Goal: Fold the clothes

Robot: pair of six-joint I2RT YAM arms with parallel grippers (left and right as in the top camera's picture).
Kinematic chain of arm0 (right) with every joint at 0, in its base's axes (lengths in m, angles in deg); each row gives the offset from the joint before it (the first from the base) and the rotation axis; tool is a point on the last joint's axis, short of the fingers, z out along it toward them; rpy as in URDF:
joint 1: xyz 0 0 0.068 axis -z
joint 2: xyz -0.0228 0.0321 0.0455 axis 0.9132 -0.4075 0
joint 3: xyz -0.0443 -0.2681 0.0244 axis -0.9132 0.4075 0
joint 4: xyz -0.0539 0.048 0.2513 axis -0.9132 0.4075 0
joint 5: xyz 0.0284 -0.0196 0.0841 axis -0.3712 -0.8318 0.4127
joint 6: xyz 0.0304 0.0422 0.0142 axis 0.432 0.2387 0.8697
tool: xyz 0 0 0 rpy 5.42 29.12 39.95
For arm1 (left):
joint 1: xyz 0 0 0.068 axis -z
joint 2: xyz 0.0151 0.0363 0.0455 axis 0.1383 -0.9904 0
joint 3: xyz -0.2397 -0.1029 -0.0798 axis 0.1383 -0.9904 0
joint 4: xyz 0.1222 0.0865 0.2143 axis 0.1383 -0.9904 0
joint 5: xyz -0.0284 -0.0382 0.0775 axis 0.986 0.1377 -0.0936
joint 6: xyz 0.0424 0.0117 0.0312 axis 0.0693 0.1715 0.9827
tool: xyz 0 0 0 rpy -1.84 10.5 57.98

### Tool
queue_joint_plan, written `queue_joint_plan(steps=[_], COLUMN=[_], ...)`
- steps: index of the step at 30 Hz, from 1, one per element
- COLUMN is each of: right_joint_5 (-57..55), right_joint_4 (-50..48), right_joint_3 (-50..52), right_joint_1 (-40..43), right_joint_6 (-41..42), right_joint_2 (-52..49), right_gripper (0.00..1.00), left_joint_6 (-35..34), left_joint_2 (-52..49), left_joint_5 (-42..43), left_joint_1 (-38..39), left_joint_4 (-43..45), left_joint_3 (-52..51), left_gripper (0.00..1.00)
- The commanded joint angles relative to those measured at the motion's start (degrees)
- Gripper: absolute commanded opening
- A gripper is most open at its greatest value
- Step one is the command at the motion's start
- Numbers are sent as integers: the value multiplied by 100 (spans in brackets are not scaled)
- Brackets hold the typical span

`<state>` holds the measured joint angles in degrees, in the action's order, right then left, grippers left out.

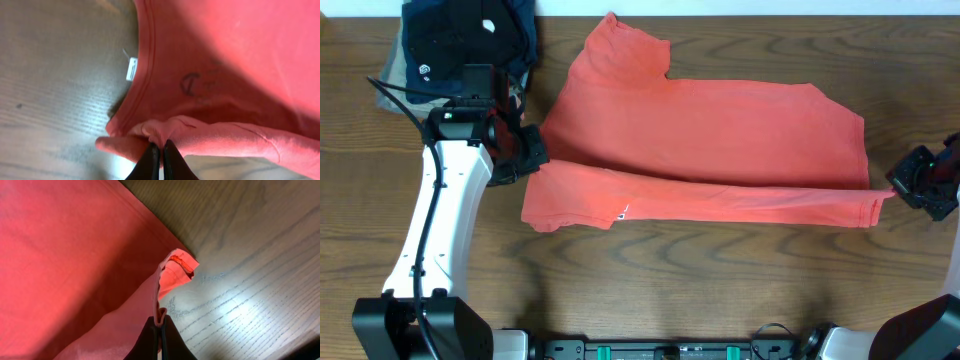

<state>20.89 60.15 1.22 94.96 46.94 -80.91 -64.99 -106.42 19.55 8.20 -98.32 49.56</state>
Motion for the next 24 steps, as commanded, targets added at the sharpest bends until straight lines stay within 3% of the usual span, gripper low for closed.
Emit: queue_joint_plan(steps=[1, 13, 24], right_joint_5=[-39, -450, -610], right_joint_4=[76, 599, 994], right_joint_3=[15, 13, -2], right_joint_1=[-59, -48, -48], right_joint_6=[98, 90, -22], right_joint_2=[81, 212, 212], right_gripper=[1, 1, 1], left_joint_6=[-31, -33, -31], left_joint_2=[28, 951, 1126], left_joint_5=[-92, -92, -94], left_joint_1=[-35, -35, -35], left_joint_4=[-153, -859, -1513], left_joint_3=[-7, -4, -7], left_gripper=[6, 6, 6])
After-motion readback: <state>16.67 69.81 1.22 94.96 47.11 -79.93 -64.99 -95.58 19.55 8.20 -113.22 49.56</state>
